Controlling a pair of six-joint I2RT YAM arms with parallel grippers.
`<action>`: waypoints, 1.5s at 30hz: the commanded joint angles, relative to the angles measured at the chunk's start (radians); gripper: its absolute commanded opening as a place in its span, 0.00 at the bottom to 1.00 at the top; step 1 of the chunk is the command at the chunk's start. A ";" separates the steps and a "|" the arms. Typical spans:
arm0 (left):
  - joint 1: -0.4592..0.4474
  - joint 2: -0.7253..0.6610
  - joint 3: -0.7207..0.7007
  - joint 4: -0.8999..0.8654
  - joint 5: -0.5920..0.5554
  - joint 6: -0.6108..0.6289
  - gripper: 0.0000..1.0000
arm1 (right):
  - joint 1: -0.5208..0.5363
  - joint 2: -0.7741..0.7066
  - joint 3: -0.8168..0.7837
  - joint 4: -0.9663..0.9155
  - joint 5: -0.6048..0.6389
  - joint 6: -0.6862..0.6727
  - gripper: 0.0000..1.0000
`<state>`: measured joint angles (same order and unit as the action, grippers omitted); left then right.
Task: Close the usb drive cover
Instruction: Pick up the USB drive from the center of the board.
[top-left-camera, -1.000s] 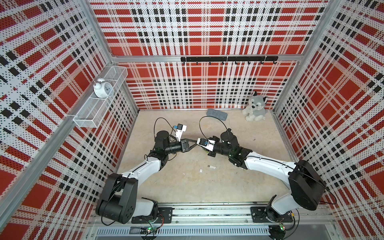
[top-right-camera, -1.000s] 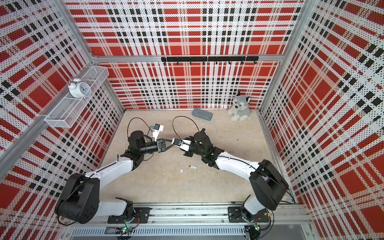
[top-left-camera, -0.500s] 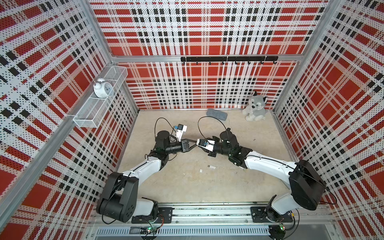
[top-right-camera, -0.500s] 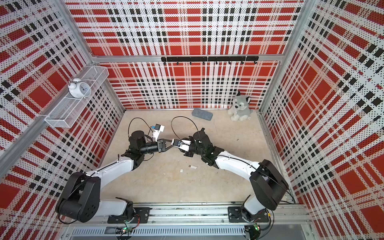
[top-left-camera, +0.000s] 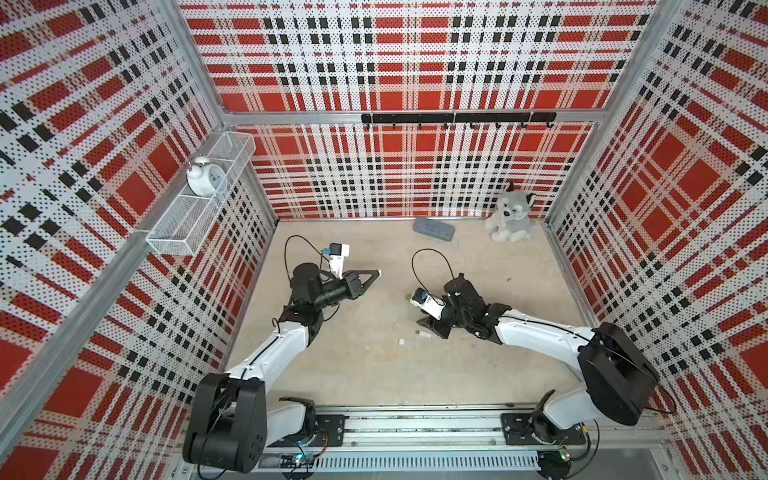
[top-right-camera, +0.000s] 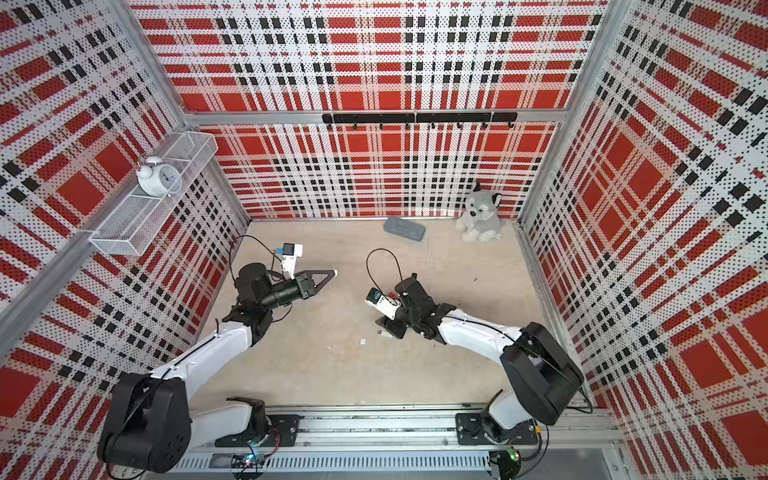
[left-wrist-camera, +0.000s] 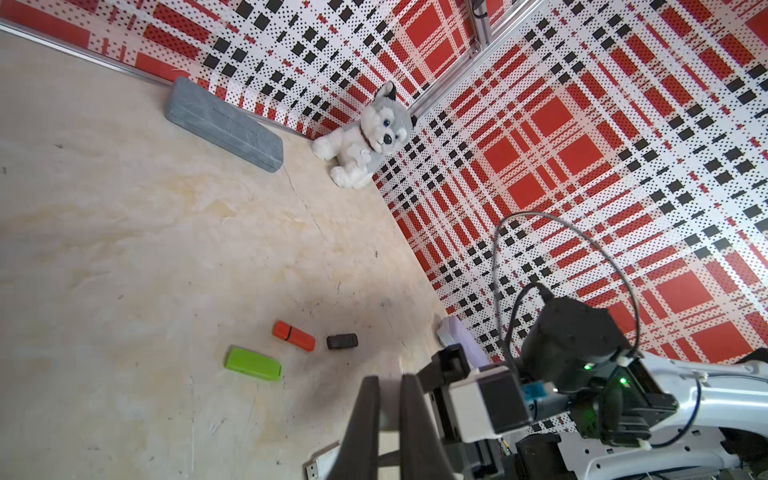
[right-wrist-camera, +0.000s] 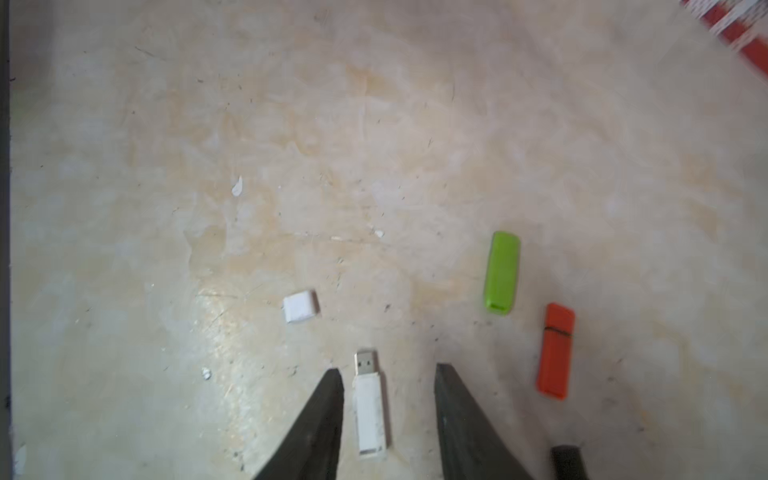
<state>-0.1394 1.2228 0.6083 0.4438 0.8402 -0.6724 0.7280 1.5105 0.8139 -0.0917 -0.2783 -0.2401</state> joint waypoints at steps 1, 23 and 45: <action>0.020 -0.029 -0.020 -0.002 -0.014 0.017 0.00 | 0.002 0.050 0.008 -0.112 -0.049 0.109 0.42; 0.051 -0.022 -0.030 -0.007 0.004 0.021 0.00 | 0.012 0.250 0.131 -0.251 0.084 0.113 0.44; -0.057 -0.007 0.059 -0.007 0.073 0.195 0.00 | -0.079 0.013 0.204 -0.201 -0.156 -0.012 0.01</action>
<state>-0.1585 1.2205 0.6136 0.4217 0.8734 -0.5831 0.6872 1.6119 0.9668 -0.3180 -0.3187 -0.1745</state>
